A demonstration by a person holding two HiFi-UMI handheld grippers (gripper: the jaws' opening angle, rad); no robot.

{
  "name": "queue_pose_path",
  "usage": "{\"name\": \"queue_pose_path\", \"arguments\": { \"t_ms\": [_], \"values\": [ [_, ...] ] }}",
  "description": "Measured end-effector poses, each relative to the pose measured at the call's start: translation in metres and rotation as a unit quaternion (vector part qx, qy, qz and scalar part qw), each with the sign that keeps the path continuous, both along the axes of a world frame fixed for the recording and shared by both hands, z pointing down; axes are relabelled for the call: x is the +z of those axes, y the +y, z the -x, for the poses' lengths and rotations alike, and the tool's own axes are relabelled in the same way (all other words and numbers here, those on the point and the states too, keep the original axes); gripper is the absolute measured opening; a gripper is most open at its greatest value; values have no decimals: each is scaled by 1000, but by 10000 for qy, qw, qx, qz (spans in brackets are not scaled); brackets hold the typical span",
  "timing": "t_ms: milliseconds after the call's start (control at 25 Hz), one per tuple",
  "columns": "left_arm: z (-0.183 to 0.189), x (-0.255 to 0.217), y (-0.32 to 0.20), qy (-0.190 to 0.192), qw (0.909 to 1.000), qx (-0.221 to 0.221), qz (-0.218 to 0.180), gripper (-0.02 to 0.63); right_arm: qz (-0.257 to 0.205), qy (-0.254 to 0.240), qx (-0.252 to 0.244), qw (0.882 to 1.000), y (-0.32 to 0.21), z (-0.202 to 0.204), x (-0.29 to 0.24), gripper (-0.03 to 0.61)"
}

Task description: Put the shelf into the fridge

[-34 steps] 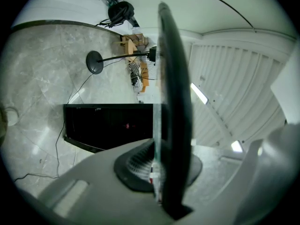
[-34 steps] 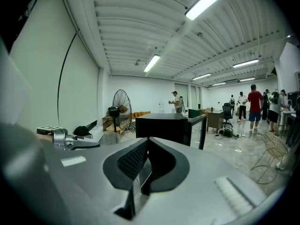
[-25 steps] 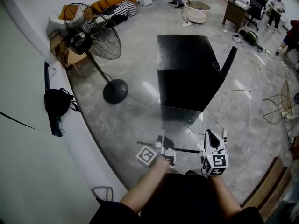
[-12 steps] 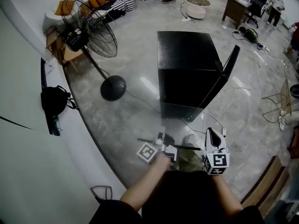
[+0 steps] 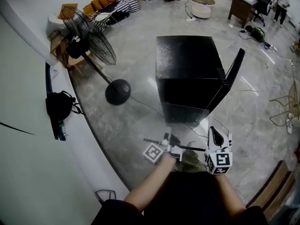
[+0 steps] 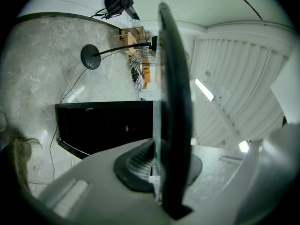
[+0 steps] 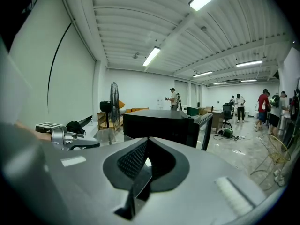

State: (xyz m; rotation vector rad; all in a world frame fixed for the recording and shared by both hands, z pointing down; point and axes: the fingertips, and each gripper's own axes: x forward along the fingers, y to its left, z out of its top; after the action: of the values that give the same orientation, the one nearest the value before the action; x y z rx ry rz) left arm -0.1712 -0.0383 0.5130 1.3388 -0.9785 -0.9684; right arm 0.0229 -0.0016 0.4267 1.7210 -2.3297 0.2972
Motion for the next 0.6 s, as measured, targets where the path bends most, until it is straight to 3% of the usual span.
{"name": "queue_pose_path", "arguments": {
  "t_ms": [160,360,600],
  "values": [
    [-19,6,-22,239,9997,-66,13,18,119,-109,-65,9998,-23,-19,11,0],
    [-39,20,-56,-55,10000,-35,-26,18,147,-182,-91,9997,-58,-43,20,0],
    [-57,20,-87,70,9996,-255,-58,18,188,-294,-268,9990,-93,-60,24,0]
  ]
}}
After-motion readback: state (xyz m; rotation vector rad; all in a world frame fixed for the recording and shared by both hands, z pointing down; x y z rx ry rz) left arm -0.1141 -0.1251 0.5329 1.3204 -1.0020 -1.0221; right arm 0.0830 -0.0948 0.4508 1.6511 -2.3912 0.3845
